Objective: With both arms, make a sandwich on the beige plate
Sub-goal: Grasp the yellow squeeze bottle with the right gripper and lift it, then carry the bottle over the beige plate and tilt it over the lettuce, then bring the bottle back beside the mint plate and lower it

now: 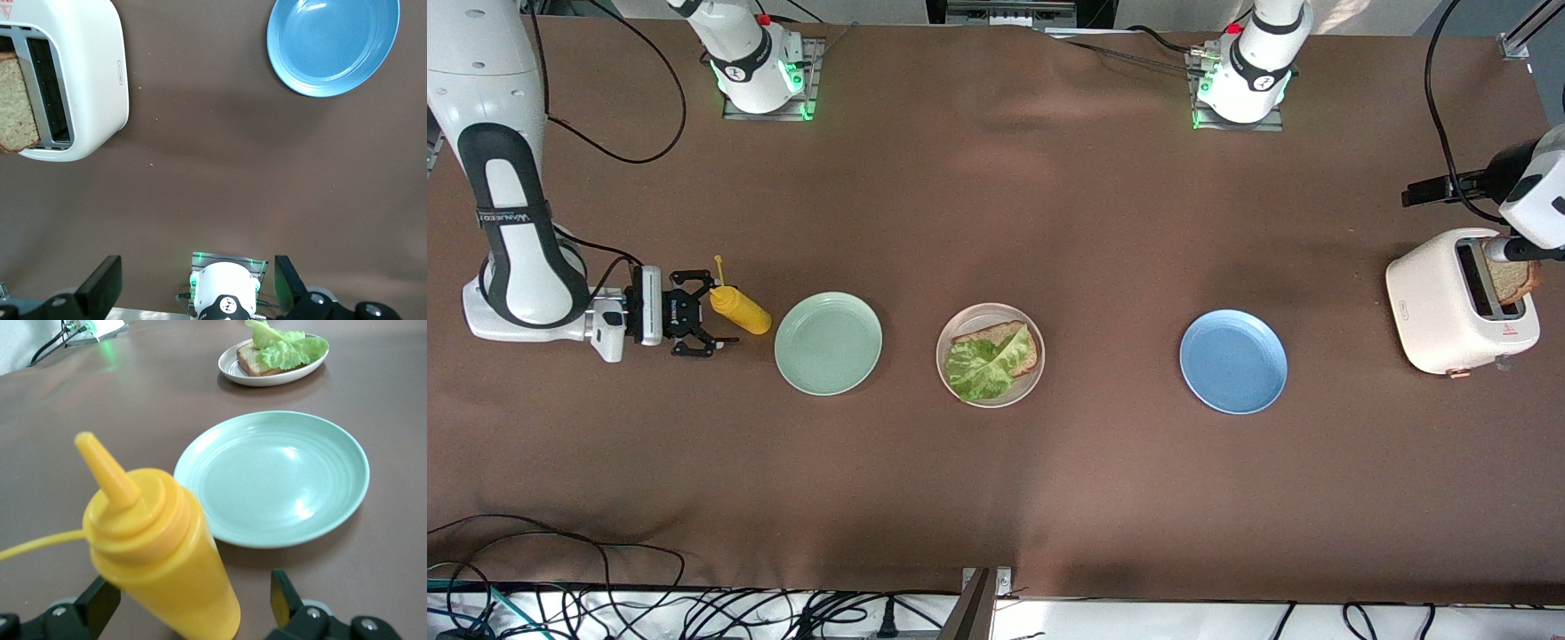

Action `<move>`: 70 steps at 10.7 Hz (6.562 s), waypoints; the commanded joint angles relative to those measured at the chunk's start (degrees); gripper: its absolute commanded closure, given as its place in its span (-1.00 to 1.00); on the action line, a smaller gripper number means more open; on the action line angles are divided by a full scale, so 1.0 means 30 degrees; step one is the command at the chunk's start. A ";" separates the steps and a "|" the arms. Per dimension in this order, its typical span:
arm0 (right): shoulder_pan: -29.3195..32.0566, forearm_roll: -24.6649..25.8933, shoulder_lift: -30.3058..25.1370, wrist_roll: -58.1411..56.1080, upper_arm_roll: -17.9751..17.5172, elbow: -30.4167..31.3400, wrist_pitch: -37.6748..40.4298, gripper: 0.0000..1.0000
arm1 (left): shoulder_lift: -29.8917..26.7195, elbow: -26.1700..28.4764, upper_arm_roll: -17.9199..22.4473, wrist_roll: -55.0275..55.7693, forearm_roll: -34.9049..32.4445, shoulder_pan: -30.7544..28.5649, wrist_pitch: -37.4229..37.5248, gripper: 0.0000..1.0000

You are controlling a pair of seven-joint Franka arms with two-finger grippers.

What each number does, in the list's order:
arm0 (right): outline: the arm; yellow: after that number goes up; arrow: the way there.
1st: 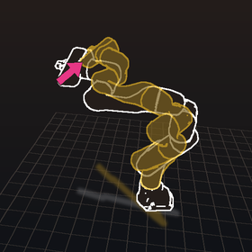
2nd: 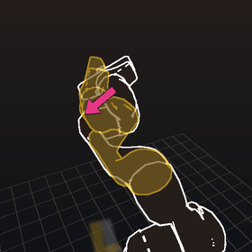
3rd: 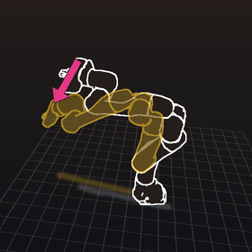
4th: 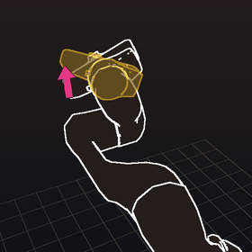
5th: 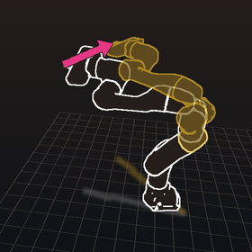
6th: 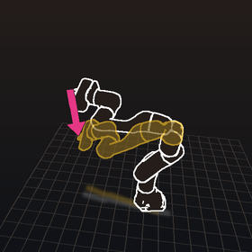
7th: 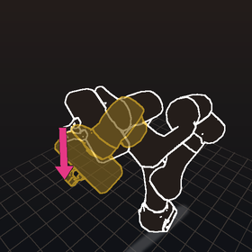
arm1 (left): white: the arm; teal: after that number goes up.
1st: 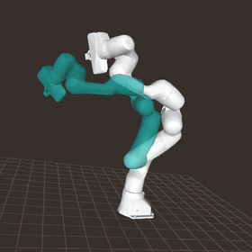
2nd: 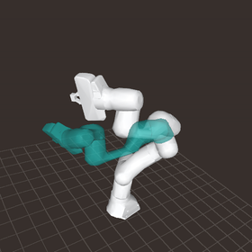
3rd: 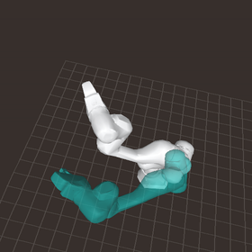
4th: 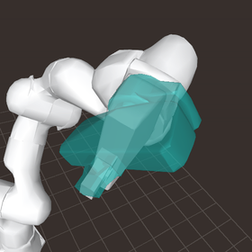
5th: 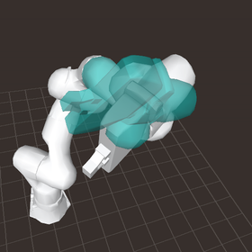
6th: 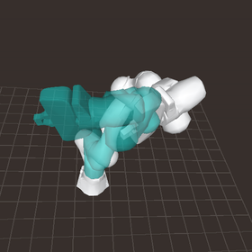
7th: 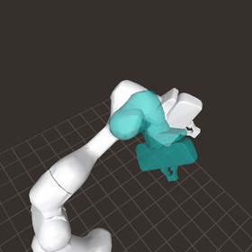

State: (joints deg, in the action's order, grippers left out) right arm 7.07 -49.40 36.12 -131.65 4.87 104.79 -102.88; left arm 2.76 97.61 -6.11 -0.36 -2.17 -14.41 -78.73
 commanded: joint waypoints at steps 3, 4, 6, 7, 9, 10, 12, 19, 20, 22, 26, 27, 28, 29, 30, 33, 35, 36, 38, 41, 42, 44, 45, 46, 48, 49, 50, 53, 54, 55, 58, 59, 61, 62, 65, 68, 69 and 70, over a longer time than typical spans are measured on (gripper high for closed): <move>0.0428 -0.0672 0.0411 -0.0588 -0.0745 -0.0007 0.0661 0.13 | 0.0192 -0.0282 -0.0247 -0.0200 -0.0301 -0.0675 0.0140 -1.00; 0.0428 -0.0672 0.0325 -0.0269 -0.0890 -0.0065 0.0689 0.53 | 0.0192 -0.0253 -0.0248 -0.0201 -0.0301 -0.0675 0.0139 -1.00; 0.0428 -0.0527 0.0207 -0.0149 -0.0980 -0.0154 0.0631 1.00 | 0.0192 -0.0224 -0.0248 -0.0201 -0.0301 -0.0675 0.0140 -1.00; 0.0428 -0.0439 0.0149 0.0025 -0.1009 -0.0183 0.0544 1.00 | 0.0192 -0.0253 -0.0248 -0.0172 -0.0301 -0.0675 0.0139 -1.00; 0.0399 0.1132 -0.0084 0.2704 -0.1241 -0.1086 0.0455 1.00 | 0.0192 -0.0137 -0.0248 -0.0172 -0.0301 -0.0675 0.0169 -1.00; 0.0399 0.3000 -0.0608 0.5217 -0.1968 -0.1729 0.0455 1.00 | 0.0192 -0.0136 -0.0248 -0.0172 -0.0301 -0.0704 0.0169 -1.00; 0.0370 0.5470 -0.1167 0.9470 -0.3346 -0.3223 0.0514 1.00 | 0.0221 -0.0165 -0.0248 -0.0172 -0.0301 -0.0675 0.0139 -1.00; -0.4248 1.4900 -0.0644 2.3037 -0.5814 -0.7558 0.0192 1.00 | 0.0221 -0.0165 -0.0248 -0.0172 -0.0272 -0.0675 0.0139 -1.00; -0.5014 1.6016 -0.0468 2.5259 -0.5814 -0.7914 0.0336 1.00 | 0.0221 -0.0165 -0.0248 -0.0172 -0.0272 -0.0675 0.0110 -1.00; -0.7003 1.8327 0.0262 2.7822 -0.5755 -0.8733 0.0367 1.00 | 0.0221 -0.0106 -0.0248 -0.0172 -0.0272 -0.0704 0.0139 -1.00; -1.2828 2.2318 0.2310 2.8826 -0.2631 -1.2066 0.1648 1.00 | 0.0221 -0.0136 -0.0277 -0.0113 -0.0272 -0.0559 0.0139 -1.00; -1.4207 2.3109 0.3071 2.8826 -0.1721 -1.3383 0.2526 1.00 | 0.0221 -0.0078 -0.0277 -0.0171 -0.0272 -0.0587 0.0139 -1.00; -1.5149 2.3871 0.3890 2.8797 -0.1161 -1.4295 0.3144 1.00 | 0.0221 -0.0048 -0.0277 -0.0172 -0.0272 -0.0645 0.0139 -1.00; -1.5883 2.5126 0.4363 2.8826 -0.0982 -1.4623 0.3353 1.00 | 0.0221 -0.0048 -0.0277 -0.0172 -0.0272 -0.0675 0.0139 -1.00; -1.6529 2.6908 0.4570 2.8797 -0.1009 -1.4627 0.3355 1.00 | 0.0221 -0.0048 -0.0277 -0.0172 -0.0272 -0.0675 0.0139 -1.00; -1.8346 3.1339 0.5597 2.8593 -0.1038 -1.4976 0.3912 1.00 | 0.0221 -0.0077 -0.0277 -0.0172 -0.0272 -0.0675 0.0139 -1.00; -1.8730 3.1992 0.5743 2.8562 -0.1009 -1.5095 0.4057 1.00 | 0.0221 -0.0106 -0.0277 -0.0201 -0.0272 -0.0675 0.0139 -1.00; -1.8790 3.2110 0.5744 2.8562 -0.1038 -1.5124 0.4261 1.00 | 0.0221 -0.0077 -0.0277 -0.0201 -0.0272 -0.0646 0.0168 -1.00; -1.8762 3.1965 0.5598 2.8504 -0.1068 -1.5125 0.4322 1.00 | 0.0221 -0.0106 -0.0277 -0.0201 -0.0301 -0.0646 0.0139 -1.00; -1.8471 3.0041 0.5103 2.7598 -0.1068 -1.5066 0.4644 1.00 | 0.0367 -0.0106 -0.0277 -0.0172 -0.0301 -0.0587 0.0256 -1.00; -1.7889 2.8726 0.4694 2.7567 -0.1068 -1.5008 0.4615 1.00 | 0.0368 -0.0106 -0.0277 -0.0172 -0.0301 -0.0645 0.0257 -1.00; -1.6425 2.4313 0.3903 2.6983 -0.0806 -1.4862 0.4586 1.00 | 0.0368 -0.0223 -0.0277 -0.0201 -0.0360 -0.0646 0.0140 -1.00; -1.5635 2.2462 0.3435 2.6603 -0.0746 -1.4687 0.4557 1.00 | 0.0339 -0.0253 -0.0306 -0.0201 -0.0273 -0.0559 0.0023 -1.00; -1.4844 2.1138 0.2966 2.5903 -0.0745 -1.4453 0.4499 1.00 | 0.0223 -0.0311 -0.0567 -0.0201 -0.0272 -0.0384 -0.0558 -1.00; -1.3001 1.7599 0.2349 2.4178 -0.0745 -1.4130 0.4586 1.00 | -0.0157 -0.0195 -0.2524 -0.0201 -0.0564 -0.0382 -0.1149 -1.00; -1.2004 1.5782 0.1998 2.2631 -0.0716 -1.3636 0.4586 1.00 | -0.0188 -0.0252 -0.3142 -0.0172 -0.0594 -0.0382 -0.1324 -1.00; -1.1124 1.4516 0.1733 2.0933 -0.0716 -1.3050 0.4615 1.00 | -0.0218 -0.0253 -0.3612 -0.0172 -0.0565 -0.0382 -0.1644 -1.00; -0.8108 1.1085 0.1087 1.5107 -0.0657 -1.1583 0.5225 1.00 | -0.0393 -0.0048 -0.4114 -0.0201 -0.0565 -0.0470 -0.2406 -1.00; -0.6850 0.9742 0.1144 1.3462 -0.0628 -1.1464 0.6071 1.00 | -0.0539 0.0010 -0.4260 -0.0201 -0.0594 -0.0470 -0.2786 -1.00; -0.5388 0.8191 0.1290 1.2285 -0.0628 -1.1434 0.6776 1.00 | -0.0569 0.0243 -0.4290 -0.0201 -0.0565 -0.0673 -0.3051 -1.00; -0.2308 0.6748 0.2516 0.7135 -0.0657 -1.0994 0.8364 1.00 | -0.0570 0.0245 -0.4232 -0.0142 -0.0565 -0.0733 -0.2587 -1.00; -0.1398 0.6160 0.3131 0.5638 -0.0715 -1.0907 0.8568 1.00 | -0.0599 0.0245 -0.4203 -0.0171 -0.0565 -0.0879 -0.2556 -1.00; -0.0194 0.4699 0.4245 0.2795 -0.0716 -1.0818 0.9417 1.00 | -0.0570 0.0128 -0.4203 -0.0172 -0.0565 -0.0909 -0.2556 -1.00; 0.0190 0.3761 0.4627 0.1563 -0.0716 -1.0673 0.9797 1.00 | -0.0570 0.0128 -0.4145 -0.0201 -0.0594 -0.0909 -0.2556 -1.00; 0.0633 0.2524 0.5186 -0.1339 -0.0716 -1.0056 0.9713 1.00 | -0.0482 0.0070 -0.4115 -0.0201 -0.0594 -0.1056 -0.2556 -1.00; 0.0604 0.2492 0.5889 -0.2985 -0.0716 -1.0056 0.8808 1.00 | -0.0453 0.0011 -0.4115 -0.0201 -0.0594 -0.1318 -0.2556 -1.00; 0.0575 0.2521 0.5862 -0.3454 -0.0716 -1.0085 0.8457 1.00 | -0.0423 0.0011 -0.4115 -0.0201 -0.0594 -0.1406 -0.2556 -1.00; 0.0487 0.2521 0.5862 -0.3662 -0.0716 -1.0144 0.8308 1.00 | -0.0394 0.0011 -0.4115 -0.0201 -0.0594 -0.1552 -0.2556 -1.00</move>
State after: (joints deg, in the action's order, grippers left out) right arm 8.19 -40.40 54.05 -140.63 3.24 74.19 -77.61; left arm 2.42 97.31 -18.01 -0.41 -2.17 -18.11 -86.65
